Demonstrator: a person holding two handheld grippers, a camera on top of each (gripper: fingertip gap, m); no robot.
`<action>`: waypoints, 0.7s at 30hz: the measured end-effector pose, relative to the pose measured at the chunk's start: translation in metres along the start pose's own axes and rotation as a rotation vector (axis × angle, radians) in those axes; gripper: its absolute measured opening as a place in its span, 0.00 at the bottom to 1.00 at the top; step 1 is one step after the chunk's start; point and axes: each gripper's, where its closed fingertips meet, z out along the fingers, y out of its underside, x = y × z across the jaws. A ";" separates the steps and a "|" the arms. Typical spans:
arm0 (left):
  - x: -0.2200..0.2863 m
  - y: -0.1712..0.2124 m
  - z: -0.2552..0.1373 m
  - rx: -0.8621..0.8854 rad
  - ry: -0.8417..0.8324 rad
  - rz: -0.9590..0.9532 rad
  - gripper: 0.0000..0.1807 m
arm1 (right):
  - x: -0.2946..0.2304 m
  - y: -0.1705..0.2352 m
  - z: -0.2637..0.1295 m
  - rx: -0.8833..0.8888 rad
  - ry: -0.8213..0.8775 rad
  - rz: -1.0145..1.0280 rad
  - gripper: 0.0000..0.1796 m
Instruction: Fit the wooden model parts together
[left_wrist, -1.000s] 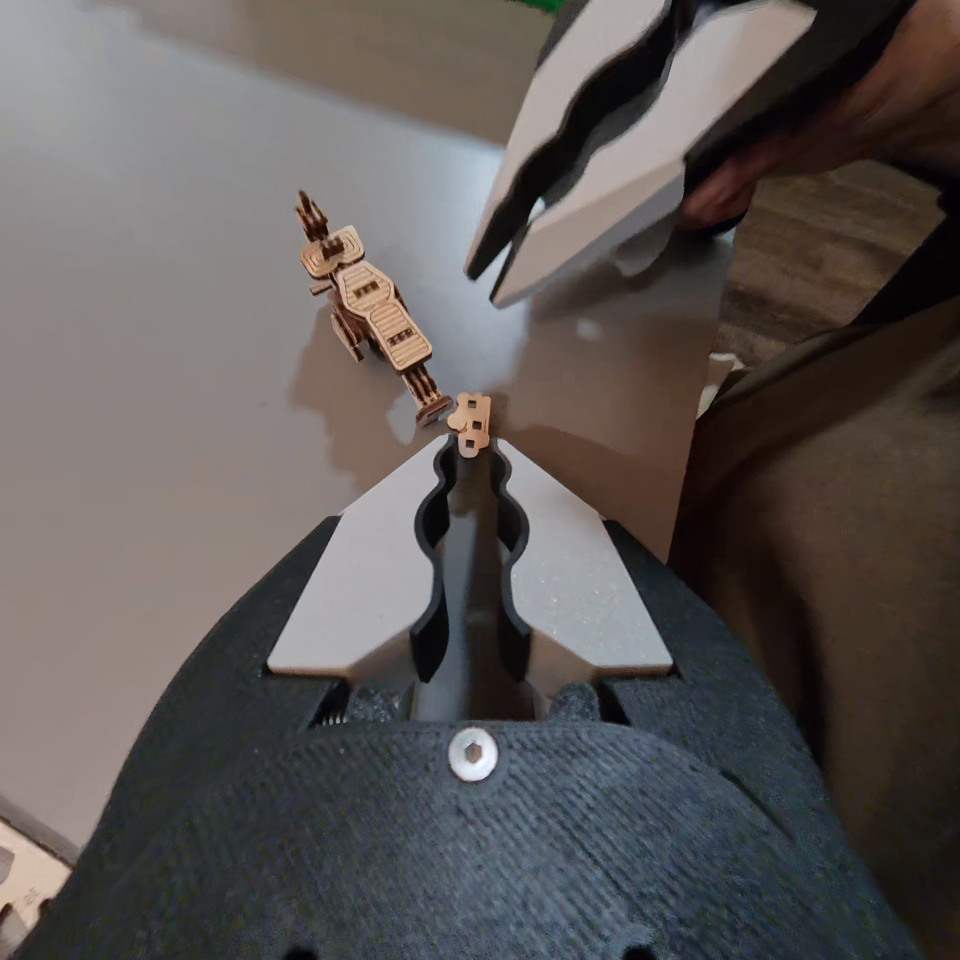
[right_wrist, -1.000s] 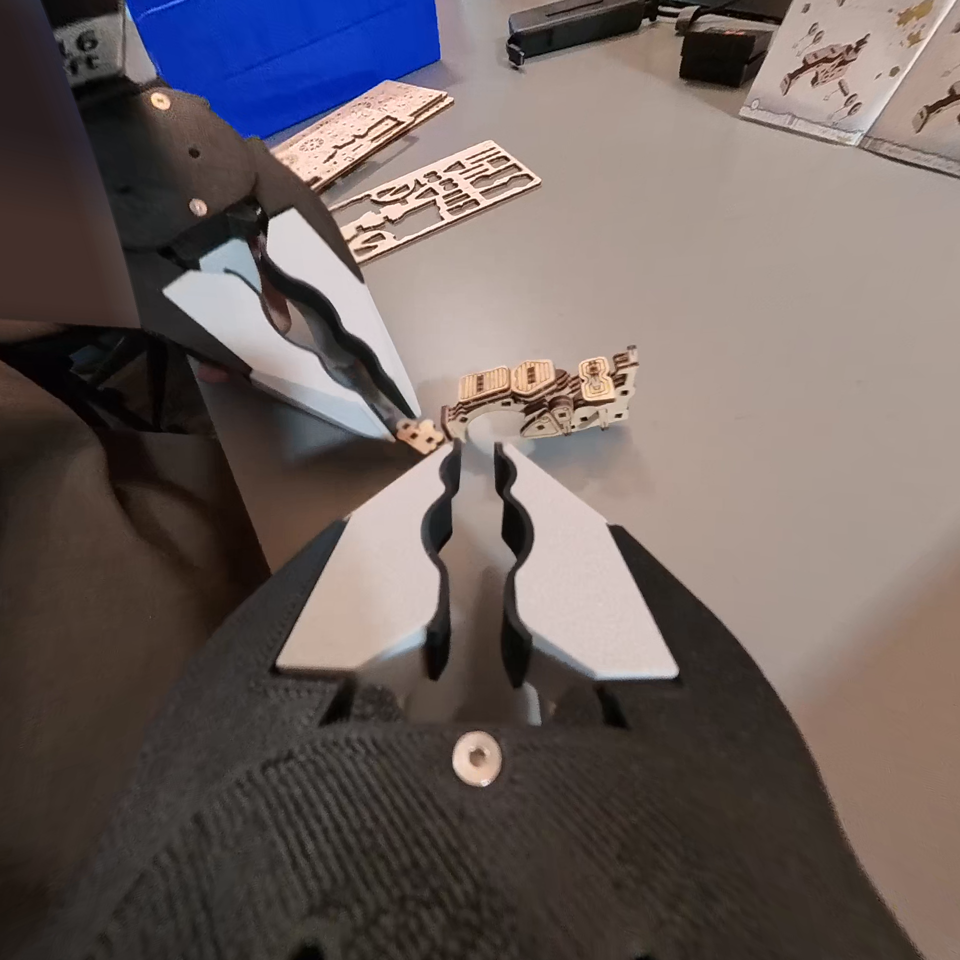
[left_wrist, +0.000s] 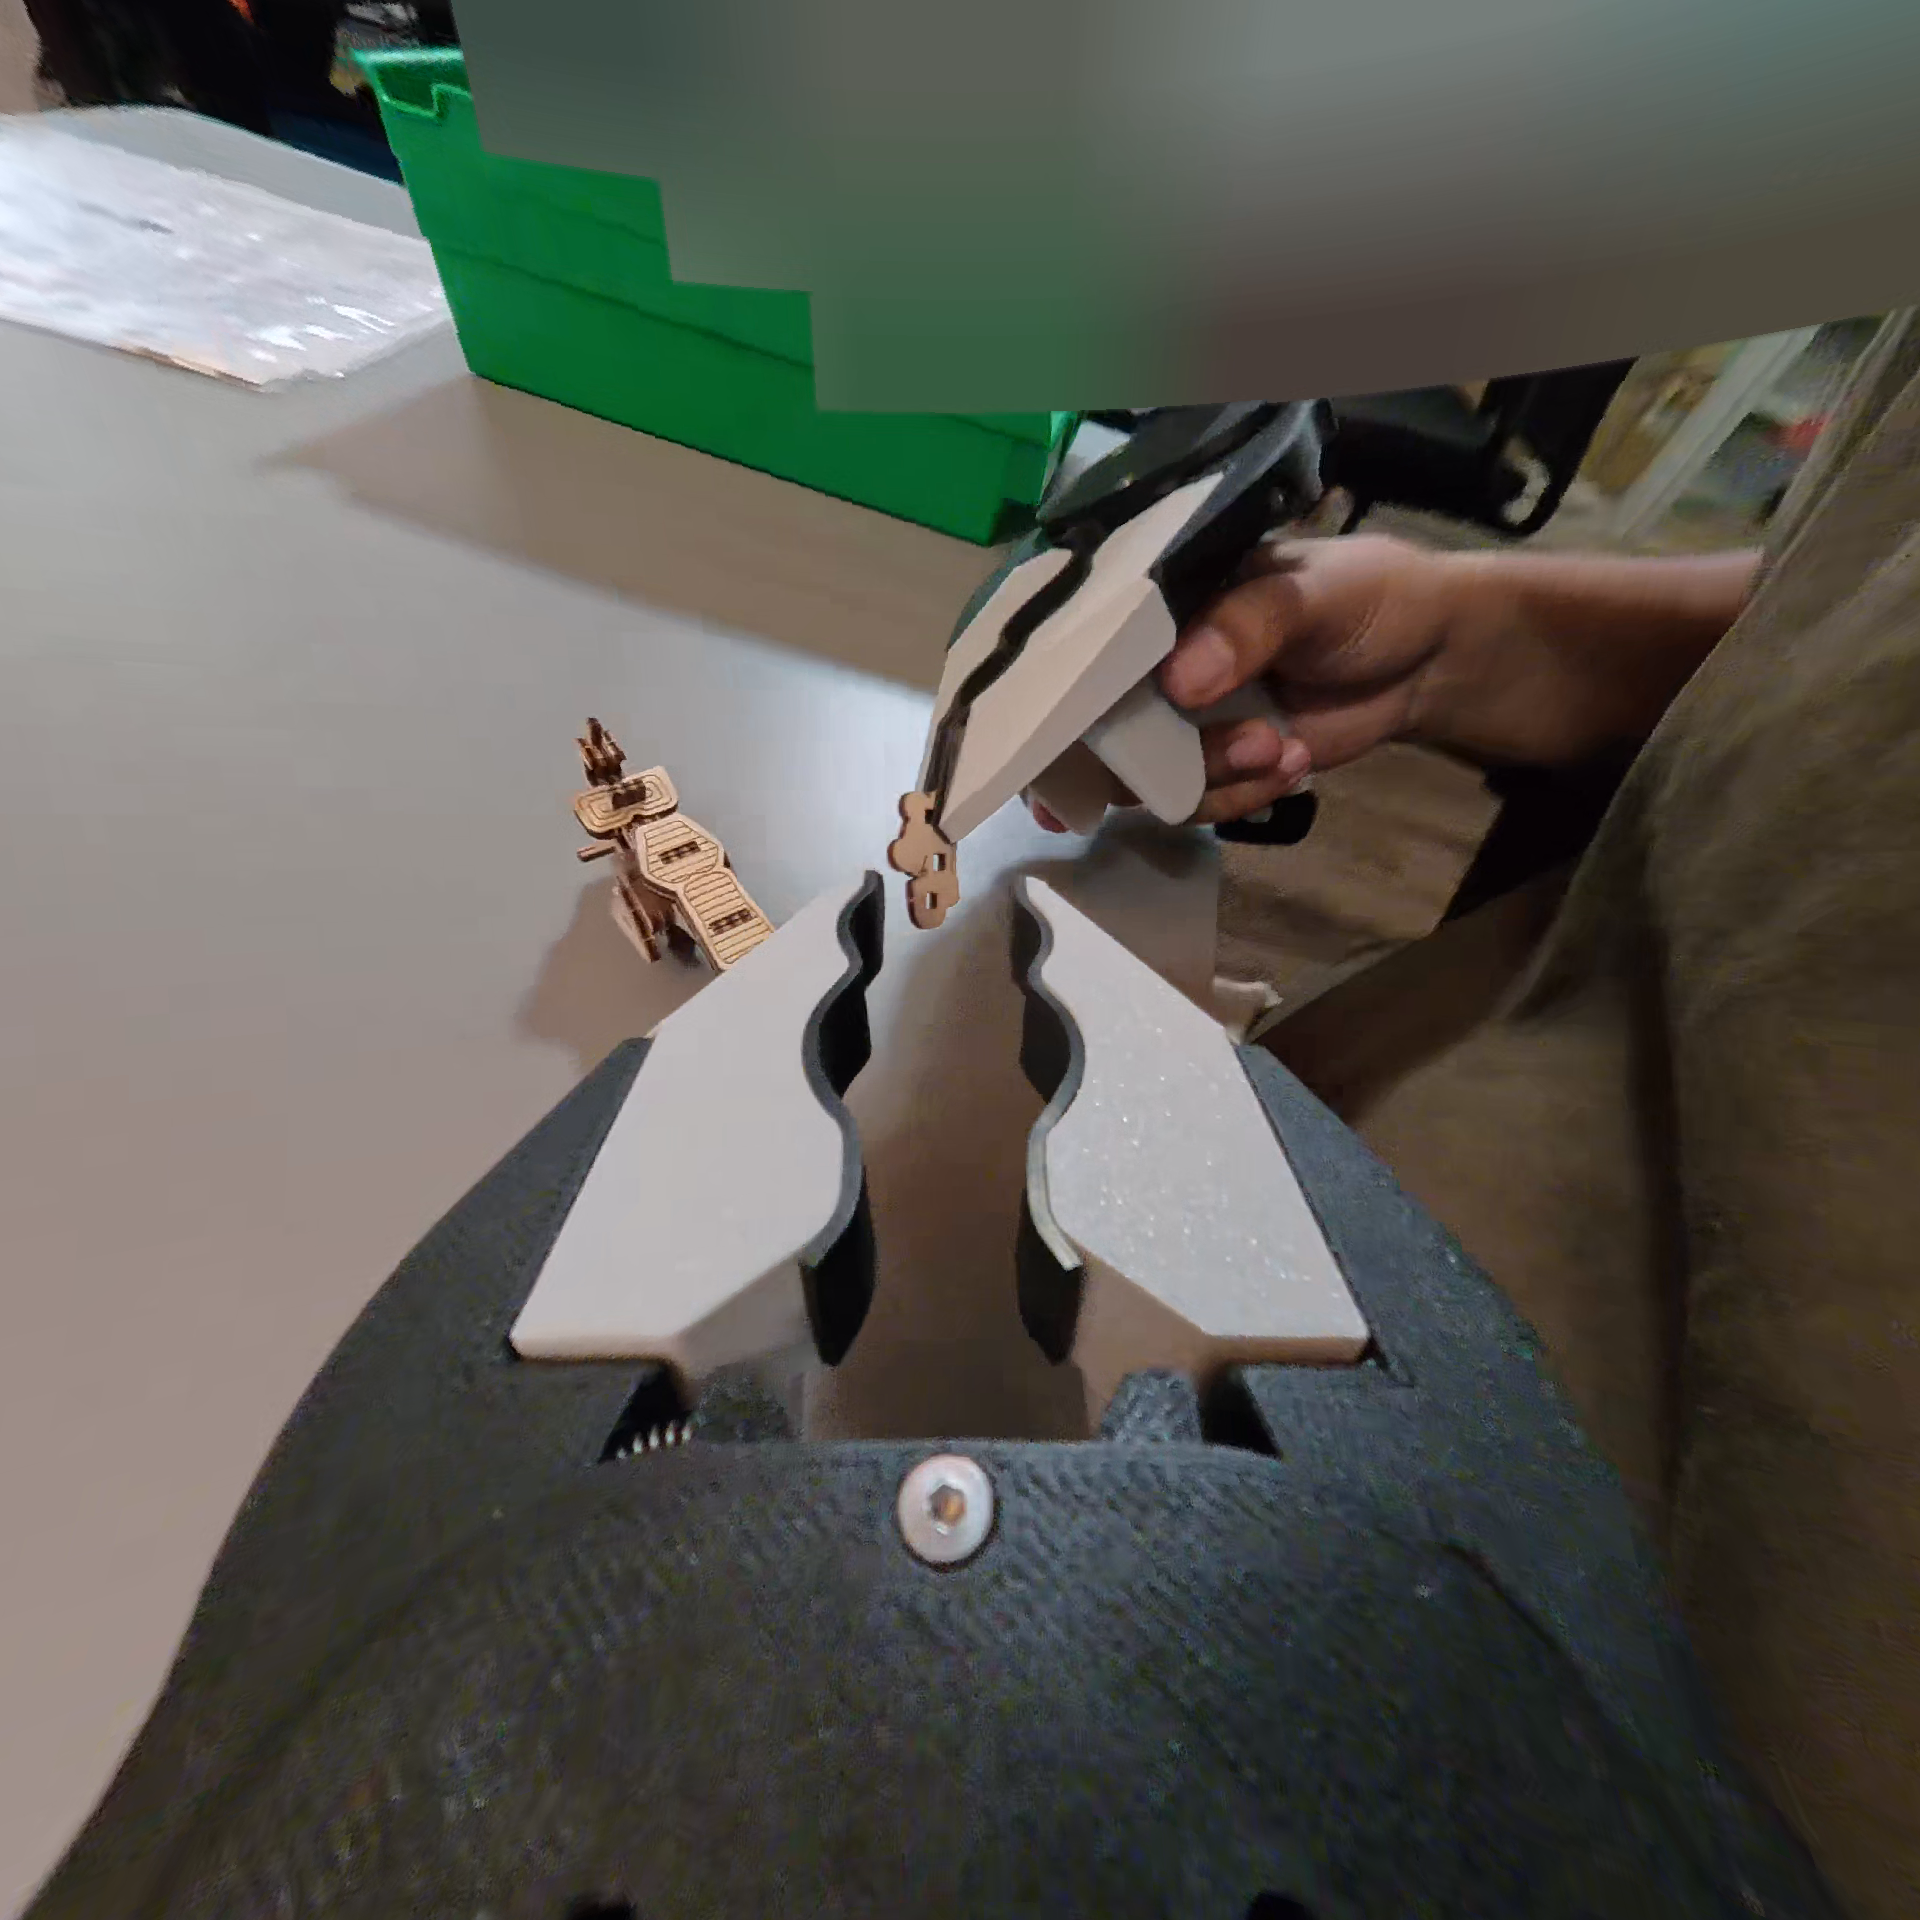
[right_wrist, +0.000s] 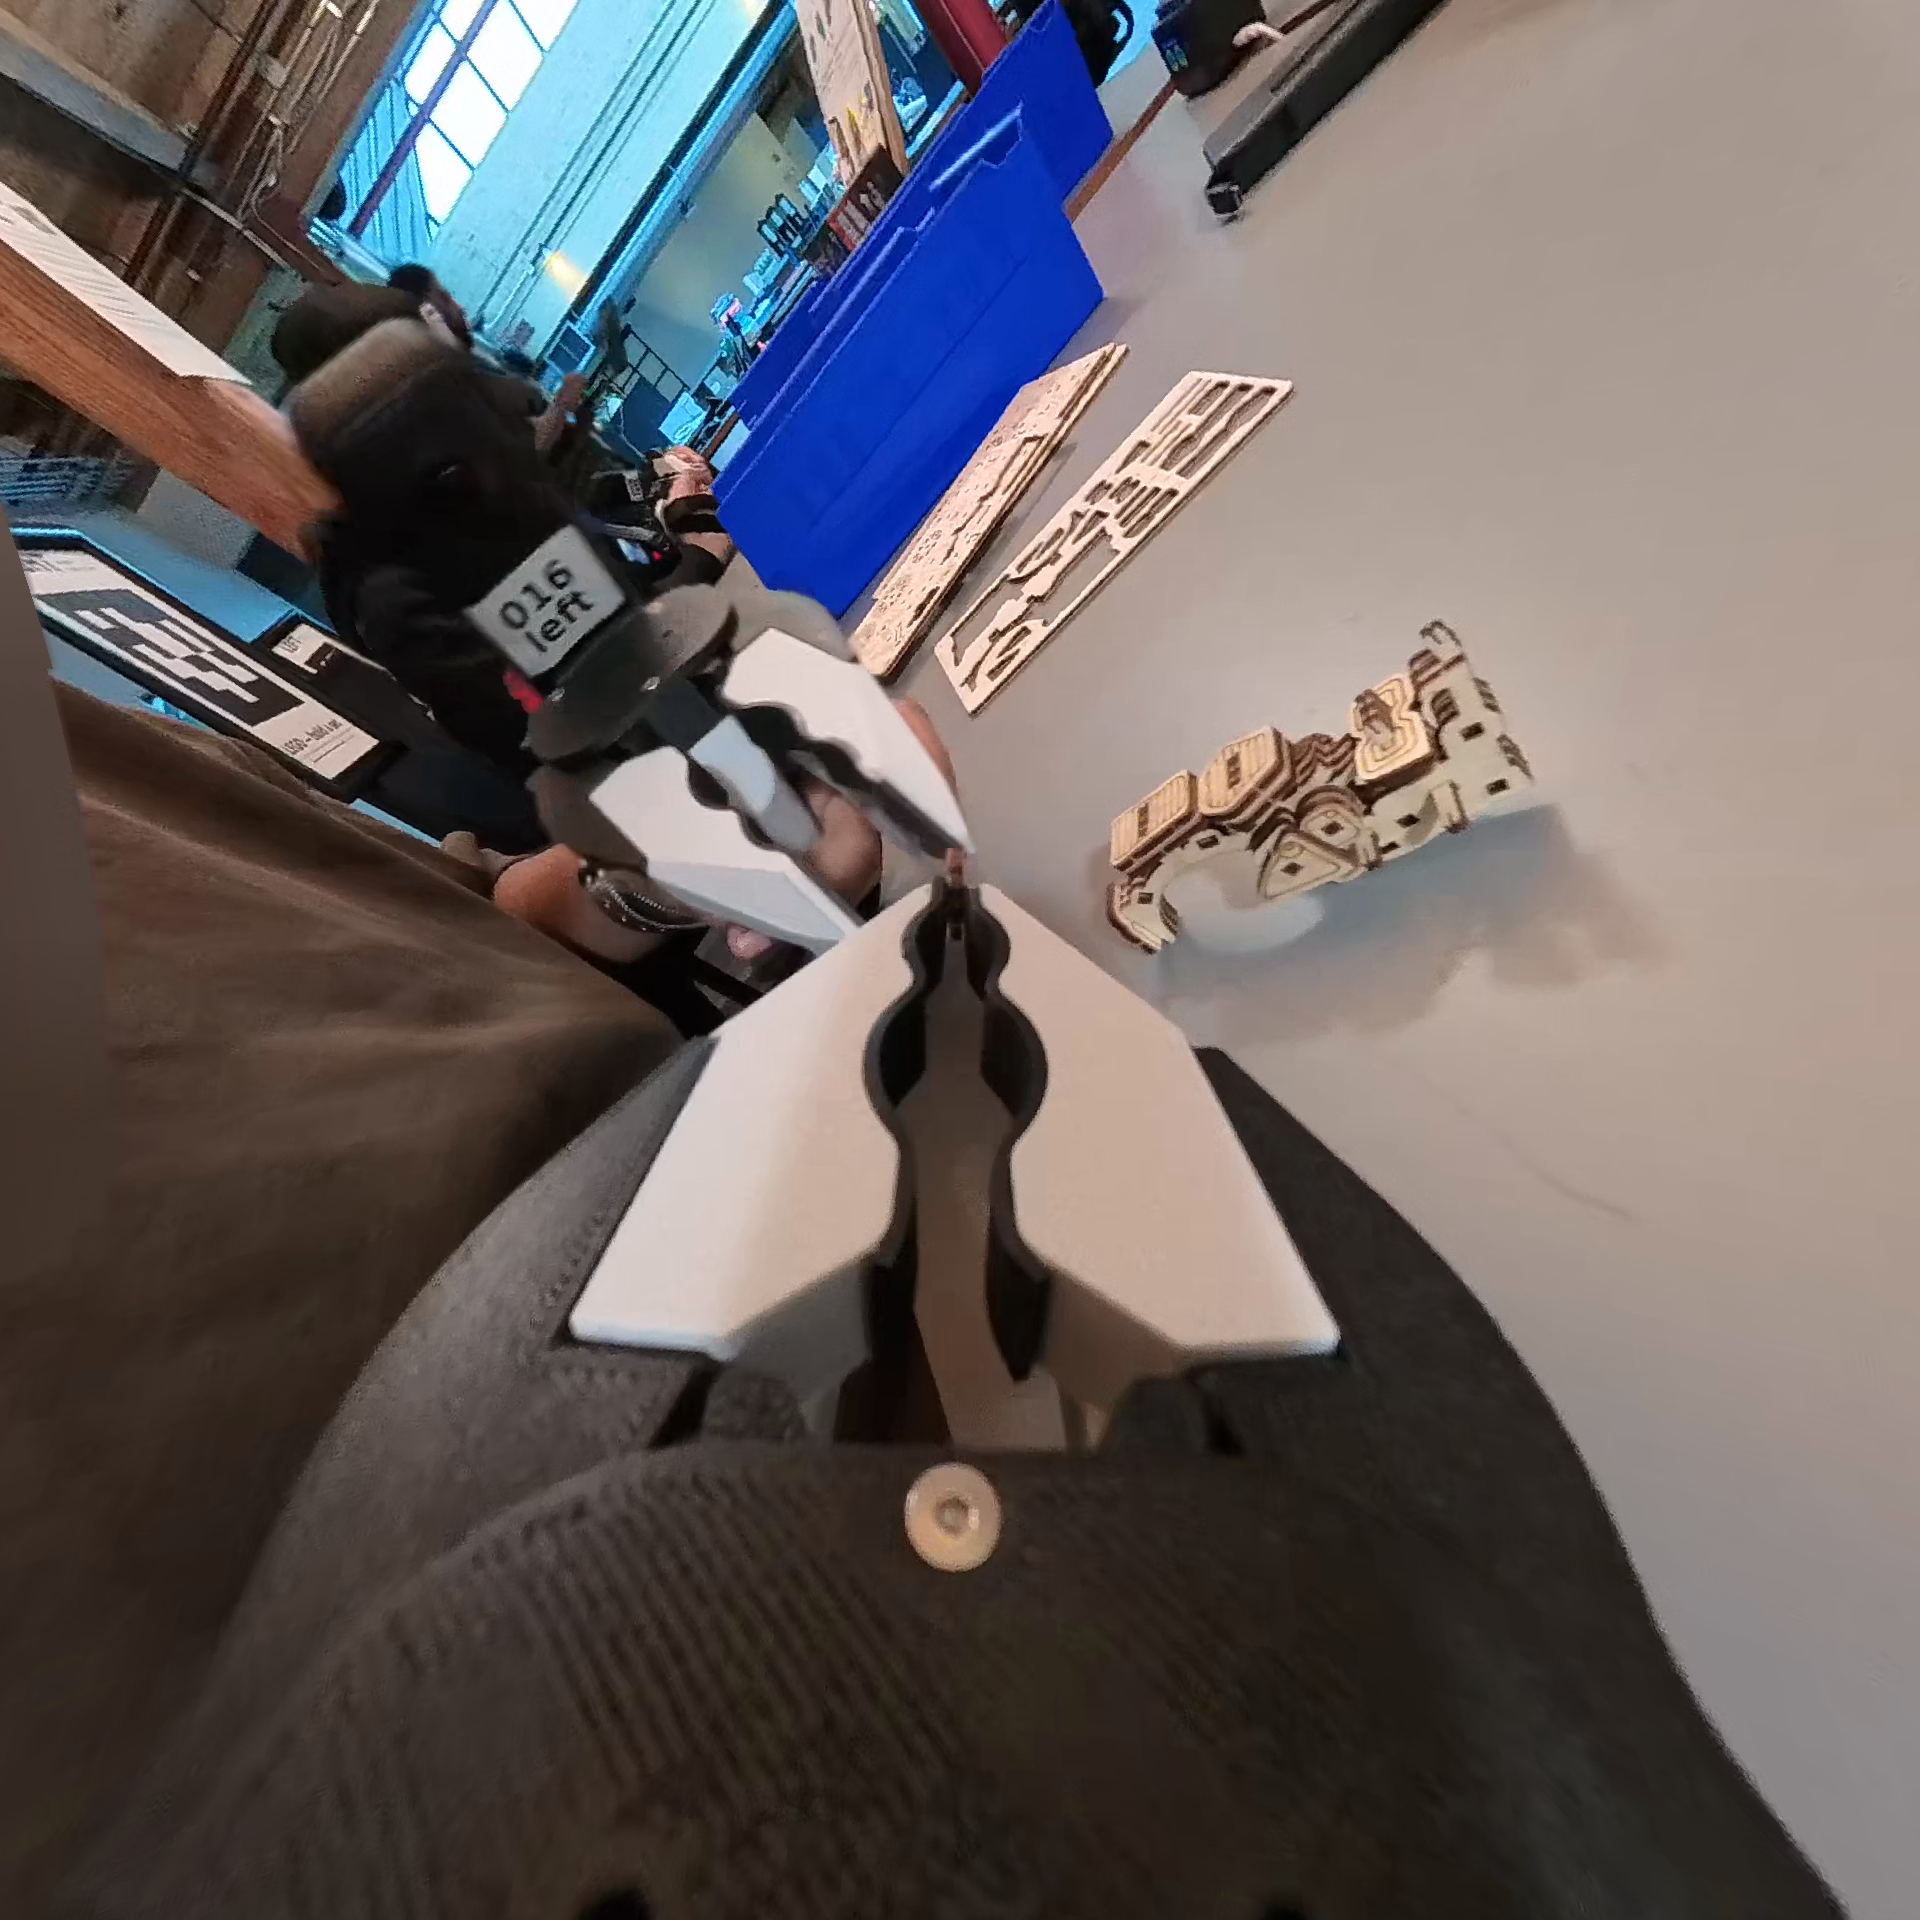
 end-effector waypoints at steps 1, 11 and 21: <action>-0.001 -0.001 0.000 0.011 0.020 -0.053 0.13 | -0.002 -0.001 -0.002 0.003 -0.013 -0.005 0.01; 0.014 -0.013 0.000 0.099 0.306 -0.501 0.06 | -0.016 -0.001 -0.008 -0.013 -0.100 -0.057 0.01; 0.015 -0.011 -0.004 0.095 0.362 -0.586 0.00 | -0.021 -0.001 -0.006 -0.007 -0.148 -0.039 0.01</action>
